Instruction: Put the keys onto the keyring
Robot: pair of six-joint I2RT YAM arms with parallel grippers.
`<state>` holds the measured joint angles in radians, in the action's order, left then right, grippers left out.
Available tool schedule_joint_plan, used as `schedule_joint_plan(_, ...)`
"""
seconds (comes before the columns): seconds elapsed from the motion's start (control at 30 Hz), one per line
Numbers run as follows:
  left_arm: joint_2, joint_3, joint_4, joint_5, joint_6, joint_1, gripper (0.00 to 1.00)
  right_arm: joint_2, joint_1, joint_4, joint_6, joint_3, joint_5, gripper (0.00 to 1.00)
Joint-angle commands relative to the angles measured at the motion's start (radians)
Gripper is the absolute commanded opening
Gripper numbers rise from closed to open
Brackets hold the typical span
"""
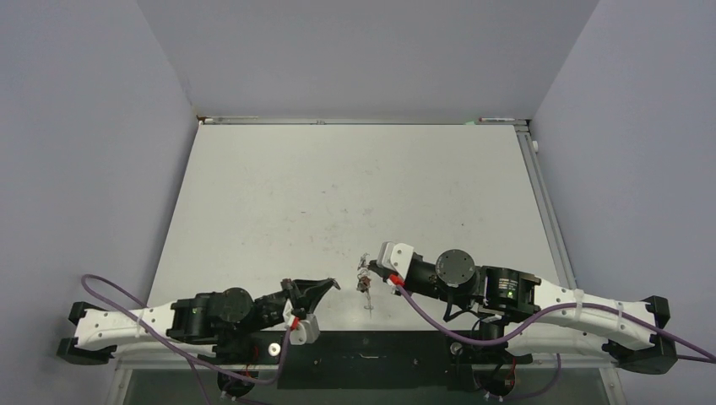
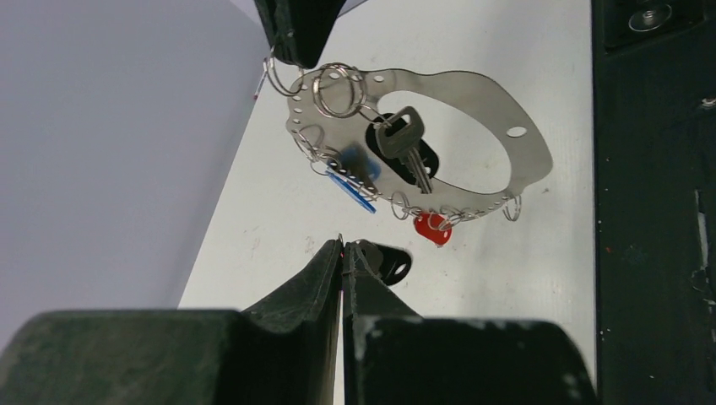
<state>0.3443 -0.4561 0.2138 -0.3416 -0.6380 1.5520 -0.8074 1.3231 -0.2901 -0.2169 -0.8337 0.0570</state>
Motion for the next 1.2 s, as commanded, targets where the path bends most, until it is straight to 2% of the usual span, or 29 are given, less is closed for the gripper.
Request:
schedule_joint_plan(0.0,0.045,-0.020,-0.118,0.185,0.036,-0.133,0.00,-0.015,0.005,0.045,-0.001,-0.021,-0.078,0.05)
schedule_joint_plan(0.13,0.098,-0.023,-0.156,0.334,0.060,-0.261,0.00,-0.019,0.005,0.024,0.002,-0.026,-0.199,0.05)
schedule_joint_plan(0.3,0.092,-0.001,-0.247,0.677,0.130,-0.450,0.00,-0.024,0.005,0.007,0.007,-0.024,-0.246,0.05)
schedule_joint_plan(0.5,0.049,0.043,-0.283,0.871,0.164,-0.504,0.00,-0.050,0.004,-0.002,0.010,-0.024,-0.260,0.05)
schedule_joint_plan(0.7,0.041,0.052,-0.272,0.936,0.169,-0.504,0.00,-0.062,0.005,-0.002,0.009,-0.025,-0.276,0.05)
schedule_joint_plan(1.17,0.052,0.057,-0.274,0.963,0.174,-0.504,0.00,-0.093,0.005,-0.010,0.012,-0.027,-0.318,0.05)
